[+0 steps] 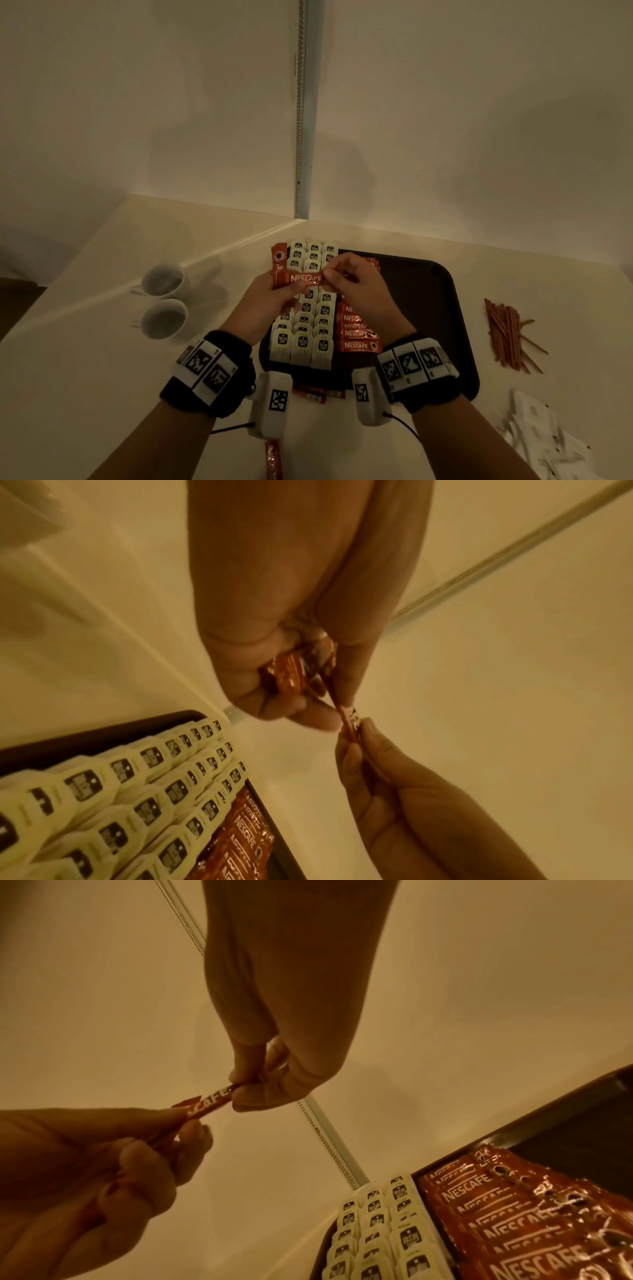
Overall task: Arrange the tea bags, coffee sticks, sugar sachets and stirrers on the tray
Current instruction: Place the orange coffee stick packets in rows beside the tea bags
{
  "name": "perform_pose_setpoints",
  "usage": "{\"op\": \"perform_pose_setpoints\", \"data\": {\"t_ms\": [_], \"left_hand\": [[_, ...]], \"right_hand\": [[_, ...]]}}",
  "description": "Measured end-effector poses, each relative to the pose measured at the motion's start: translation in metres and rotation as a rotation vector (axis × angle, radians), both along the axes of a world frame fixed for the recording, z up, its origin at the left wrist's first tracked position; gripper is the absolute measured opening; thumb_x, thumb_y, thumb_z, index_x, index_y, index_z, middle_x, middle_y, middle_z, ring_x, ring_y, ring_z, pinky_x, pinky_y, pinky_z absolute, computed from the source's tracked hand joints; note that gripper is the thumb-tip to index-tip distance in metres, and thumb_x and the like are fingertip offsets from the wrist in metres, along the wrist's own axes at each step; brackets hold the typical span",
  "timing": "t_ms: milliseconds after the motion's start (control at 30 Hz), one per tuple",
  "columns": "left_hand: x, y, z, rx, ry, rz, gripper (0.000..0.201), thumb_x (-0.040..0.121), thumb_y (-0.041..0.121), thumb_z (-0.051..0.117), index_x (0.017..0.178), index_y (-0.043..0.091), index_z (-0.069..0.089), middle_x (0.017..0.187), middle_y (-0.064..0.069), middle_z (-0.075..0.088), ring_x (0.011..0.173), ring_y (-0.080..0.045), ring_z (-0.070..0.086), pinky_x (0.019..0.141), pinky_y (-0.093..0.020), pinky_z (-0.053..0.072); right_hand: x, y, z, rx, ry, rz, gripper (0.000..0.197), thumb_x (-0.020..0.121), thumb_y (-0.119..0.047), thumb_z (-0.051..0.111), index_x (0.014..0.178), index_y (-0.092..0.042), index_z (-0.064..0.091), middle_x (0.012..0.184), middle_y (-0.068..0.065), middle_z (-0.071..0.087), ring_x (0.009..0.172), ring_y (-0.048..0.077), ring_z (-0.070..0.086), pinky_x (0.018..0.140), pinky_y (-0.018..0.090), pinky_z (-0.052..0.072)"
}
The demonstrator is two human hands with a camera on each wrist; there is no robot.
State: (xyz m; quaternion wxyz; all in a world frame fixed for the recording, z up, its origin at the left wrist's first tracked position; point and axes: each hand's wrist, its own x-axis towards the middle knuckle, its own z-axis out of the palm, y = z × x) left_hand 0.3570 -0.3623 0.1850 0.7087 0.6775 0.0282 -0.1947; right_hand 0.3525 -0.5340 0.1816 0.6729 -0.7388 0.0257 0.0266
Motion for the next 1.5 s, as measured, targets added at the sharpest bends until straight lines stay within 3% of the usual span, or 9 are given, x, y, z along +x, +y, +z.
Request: {"op": "perform_pose_setpoints", "data": {"t_ms": [67,200,500,700,800,1033,1233,1400,1500], "left_hand": [[0.001,-0.003,0.0,0.057,-0.079,0.045,0.01,0.087,0.013,0.065,0.096,0.012,0.069,0.072,0.007,0.07,0.056,-0.003,0.058,0.059,-0.019,0.046],[0.003,-0.01,0.002,0.088,-0.163,0.139,0.012,0.081,0.018,0.073,0.091,0.011,0.073,0.076,0.001,0.072,0.058,-0.004,0.059,0.059,-0.019,0.048],[0.005,-0.015,0.01,0.006,-0.14,0.251,0.007,0.082,0.019,0.071,0.076,0.016,0.072,0.063,0.005,0.069,0.05,-0.007,0.055,0.051,-0.015,0.043],[0.003,-0.015,0.014,-0.042,-0.116,0.269,0.008,0.082,0.016,0.071,0.083,0.009,0.073,0.067,-0.001,0.07,0.05,-0.006,0.056,0.056,-0.02,0.049],[0.002,-0.016,0.015,-0.083,-0.078,0.298,0.009,0.084,0.013,0.068,0.086,0.005,0.071,0.062,0.0,0.068,0.046,-0.005,0.056,0.05,-0.018,0.047],[0.001,-0.011,0.01,-0.101,-0.035,0.266,0.018,0.091,0.024,0.06,0.091,0.011,0.072,0.072,0.003,0.071,0.047,-0.008,0.054,0.053,-0.017,0.046],[-0.002,-0.007,0.008,-0.055,-0.073,0.226,0.013,0.088,0.018,0.064,0.085,0.008,0.071,0.074,-0.003,0.069,0.047,-0.008,0.053,0.051,-0.016,0.045],[0.006,0.005,0.009,0.034,0.017,0.256,0.02,0.099,0.027,0.046,0.095,0.013,0.059,0.075,-0.005,0.062,0.048,-0.013,0.049,0.041,-0.018,0.036],[0.008,0.016,0.003,0.056,0.073,0.271,0.014,0.098,0.02,0.036,0.092,0.015,0.047,0.076,-0.006,0.06,0.047,-0.019,0.049,0.045,-0.023,0.029]], "right_hand": [[-0.002,0.002,0.003,0.045,0.01,0.022,0.017,0.088,-0.005,0.059,0.102,0.002,0.059,0.101,0.017,0.065,0.084,0.013,0.065,0.071,0.018,0.053],[-0.002,0.006,0.01,0.024,-0.025,0.033,0.015,0.085,-0.006,0.063,0.099,0.0,0.064,0.092,0.01,0.067,0.075,0.007,0.064,0.069,0.018,0.054],[0.001,0.002,0.023,0.063,-0.003,-0.038,0.009,0.085,-0.009,0.065,0.091,-0.005,0.07,0.078,0.007,0.069,0.063,0.009,0.065,0.063,0.018,0.054],[0.001,0.0,0.027,0.07,-0.009,-0.075,0.012,0.082,-0.01,0.068,0.091,-0.003,0.069,0.072,0.004,0.067,0.058,0.006,0.061,0.059,0.016,0.051],[0.002,-0.003,0.027,0.065,-0.007,-0.107,0.012,0.081,-0.011,0.069,0.089,-0.002,0.069,0.067,0.004,0.064,0.054,0.005,0.057,0.057,0.016,0.049],[-0.002,-0.015,0.023,0.01,0.012,-0.035,0.015,0.091,-0.009,0.057,0.097,-0.01,0.07,0.076,0.003,0.067,0.065,0.005,0.06,0.064,0.014,0.05],[-0.003,-0.033,0.016,-0.086,0.018,-0.081,0.007,0.084,-0.017,0.067,0.088,-0.017,0.072,0.087,0.012,0.071,0.078,0.025,0.065,0.077,0.035,0.054],[-0.008,-0.067,-0.005,-0.253,0.063,-0.004,0.014,0.088,-0.009,0.058,0.094,-0.018,0.067,0.097,0.005,0.067,0.089,0.02,0.064,0.079,0.029,0.054],[-0.018,-0.09,-0.028,-0.455,0.163,0.023,0.014,0.089,-0.008,0.057,0.094,-0.018,0.064,0.095,-0.002,0.065,0.089,0.011,0.062,0.078,0.023,0.05]]}}
